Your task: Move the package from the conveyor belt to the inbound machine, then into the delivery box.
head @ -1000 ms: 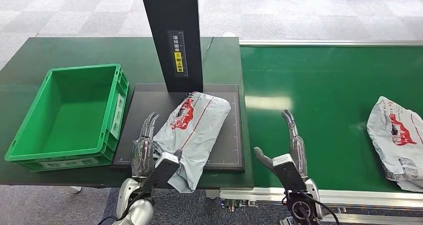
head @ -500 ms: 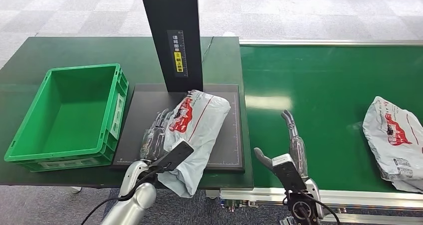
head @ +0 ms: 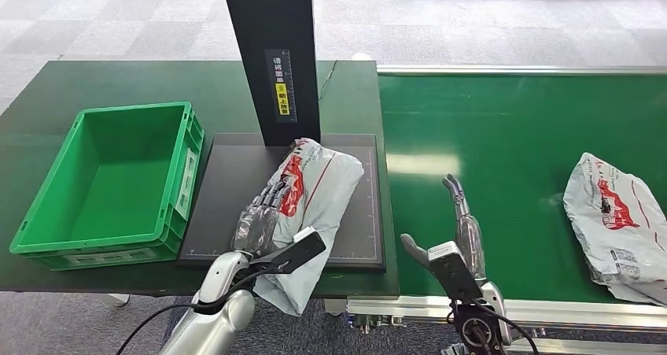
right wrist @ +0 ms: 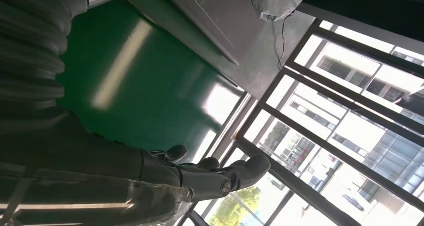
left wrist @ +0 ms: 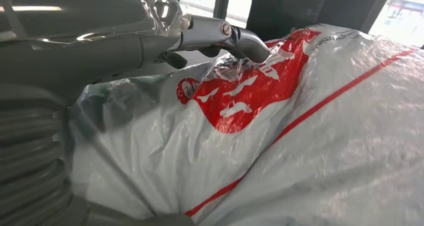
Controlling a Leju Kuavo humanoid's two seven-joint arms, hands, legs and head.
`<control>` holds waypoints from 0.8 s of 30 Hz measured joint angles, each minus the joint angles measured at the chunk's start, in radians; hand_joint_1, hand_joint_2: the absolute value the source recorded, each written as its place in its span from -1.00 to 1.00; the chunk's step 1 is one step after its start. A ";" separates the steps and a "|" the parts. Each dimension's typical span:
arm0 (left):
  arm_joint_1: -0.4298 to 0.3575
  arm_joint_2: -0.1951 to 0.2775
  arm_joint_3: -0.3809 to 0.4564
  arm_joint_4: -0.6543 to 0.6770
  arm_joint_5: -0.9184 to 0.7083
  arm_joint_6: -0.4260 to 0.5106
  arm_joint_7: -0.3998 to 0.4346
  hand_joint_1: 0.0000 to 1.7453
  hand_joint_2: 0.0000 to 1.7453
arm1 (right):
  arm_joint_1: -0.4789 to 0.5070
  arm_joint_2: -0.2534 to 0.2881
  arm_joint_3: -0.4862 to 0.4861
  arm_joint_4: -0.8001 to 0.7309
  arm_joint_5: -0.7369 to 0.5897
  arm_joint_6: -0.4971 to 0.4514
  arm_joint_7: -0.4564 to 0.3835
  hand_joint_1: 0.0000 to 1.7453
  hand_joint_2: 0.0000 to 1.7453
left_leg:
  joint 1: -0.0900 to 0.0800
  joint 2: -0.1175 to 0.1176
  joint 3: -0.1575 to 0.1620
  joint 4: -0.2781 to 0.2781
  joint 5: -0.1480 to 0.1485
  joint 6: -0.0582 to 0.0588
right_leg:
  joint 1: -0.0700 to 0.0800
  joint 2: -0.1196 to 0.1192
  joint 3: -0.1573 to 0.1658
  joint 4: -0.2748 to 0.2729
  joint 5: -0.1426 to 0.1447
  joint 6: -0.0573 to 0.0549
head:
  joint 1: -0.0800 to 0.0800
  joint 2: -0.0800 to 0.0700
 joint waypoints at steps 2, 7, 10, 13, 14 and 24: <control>0.003 -0.002 0.000 0.002 -0.006 -0.004 0.000 0.92 1.00 | 0.000 0.000 0.000 0.000 0.010 0.000 0.004 -1.00 1.00 | 0.000 0.000 0.000 0.000 0.000 0.000 | 0.000 0.000 0.000 0.000 0.000 0.000 | 0.000 0.000; 0.013 -0.006 0.000 0.002 -0.022 0.001 -0.001 1.00 1.00 | 0.004 0.000 0.000 -0.004 0.023 0.001 0.011 -1.00 1.00 | 0.000 0.000 0.001 0.000 0.000 0.000 | 0.000 0.000 0.001 0.000 0.000 0.000 | 0.000 0.000; 0.018 -0.006 0.002 -0.004 -0.035 -0.003 -0.005 1.00 1.00 | 0.011 0.000 -0.004 -0.011 0.026 0.004 0.013 -1.00 1.00 | 0.000 0.000 0.002 0.000 0.000 0.000 | 0.000 0.000 0.000 0.000 0.000 0.000 | 0.000 0.000; 0.023 -0.008 0.004 -0.013 -0.046 -0.008 -0.010 1.00 1.00 | 0.020 0.000 -0.008 -0.021 0.029 0.004 0.015 -1.00 1.00 | 0.000 0.000 0.001 0.000 0.000 0.000 | 0.000 0.000 0.000 0.000 0.000 0.000 | 0.000 0.000; 0.023 -0.008 0.004 -0.015 -0.049 -0.009 -0.011 1.00 1.00 | 0.023 0.000 -0.010 -0.025 0.030 0.004 0.016 -1.00 1.00 | 0.000 0.000 0.001 0.000 0.000 0.000 | 0.000 0.000 0.000 0.000 0.000 0.000 | 0.000 0.000; 0.060 -0.007 0.005 -0.078 -0.002 0.149 -0.171 1.00 1.00 | 0.054 0.000 -0.030 -0.072 0.036 0.005 0.021 -1.00 1.00 | 0.000 0.000 -0.001 0.000 0.000 0.000 | 0.000 0.000 -0.003 0.000 0.000 0.000 | 0.000 0.000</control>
